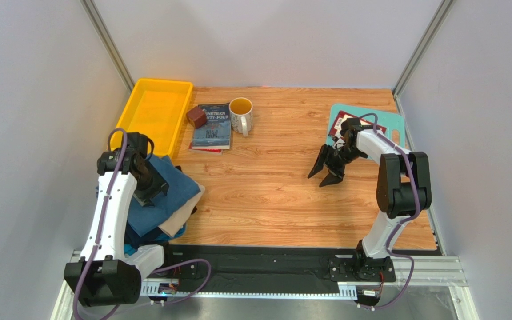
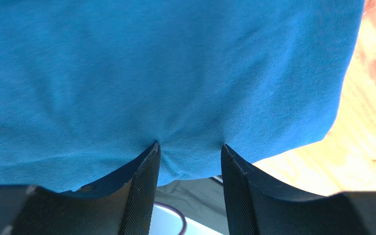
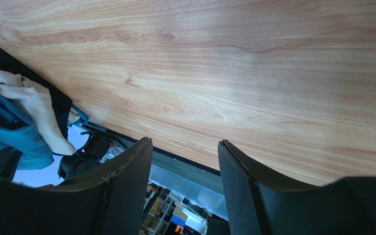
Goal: Fold and stack the t-shirts
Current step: Put the neatly folded tshirt into the corner of the board with the left arm
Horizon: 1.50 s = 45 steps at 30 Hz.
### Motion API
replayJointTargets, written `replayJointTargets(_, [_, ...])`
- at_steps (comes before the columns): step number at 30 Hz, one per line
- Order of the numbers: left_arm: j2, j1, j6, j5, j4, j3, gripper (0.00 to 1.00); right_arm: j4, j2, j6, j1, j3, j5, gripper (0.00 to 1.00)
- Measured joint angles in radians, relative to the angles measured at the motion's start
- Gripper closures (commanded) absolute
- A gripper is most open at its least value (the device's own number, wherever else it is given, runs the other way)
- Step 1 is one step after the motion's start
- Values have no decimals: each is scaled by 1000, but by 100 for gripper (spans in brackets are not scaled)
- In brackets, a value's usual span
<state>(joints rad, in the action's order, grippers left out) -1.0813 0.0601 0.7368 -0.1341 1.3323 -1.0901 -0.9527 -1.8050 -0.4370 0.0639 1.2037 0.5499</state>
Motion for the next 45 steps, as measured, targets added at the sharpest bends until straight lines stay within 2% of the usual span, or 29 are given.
replayJointTargets(6, [37, 111, 10, 55, -5, 65, 44, 0, 0, 0, -3, 11, 0, 42])
replayJointTargets(16, [-23, 119, 28, 153, -10, 177, 44, -19, 0, 0, -42, 46, 1, 42])
replayJointTargets(24, [-78, 120, 42, 177, 1, 168, 43, -32, 0, 1, -54, 47, 1, 42])
replayJointTargets(28, [-109, 120, 40, 142, 31, 69, 39, -35, 0, 1, -54, 48, 2, 42])
replayJointTargets(34, [-186, 120, 33, 65, 13, -258, 37, -35, -2, 1, -54, 48, 2, 42])
replayJointTargets(36, [-193, 120, 27, 61, 0, -315, 37, -36, -4, 1, -54, 50, 2, 42])
replayJointTargets(41, [-232, 112, 5, 112, 5, -343, 39, -36, -8, 0, -78, 65, 3, 42])
replayJointTargets(45, [-327, 6, -18, 133, 3, -357, 40, -33, -8, -3, -91, 75, 6, 41])
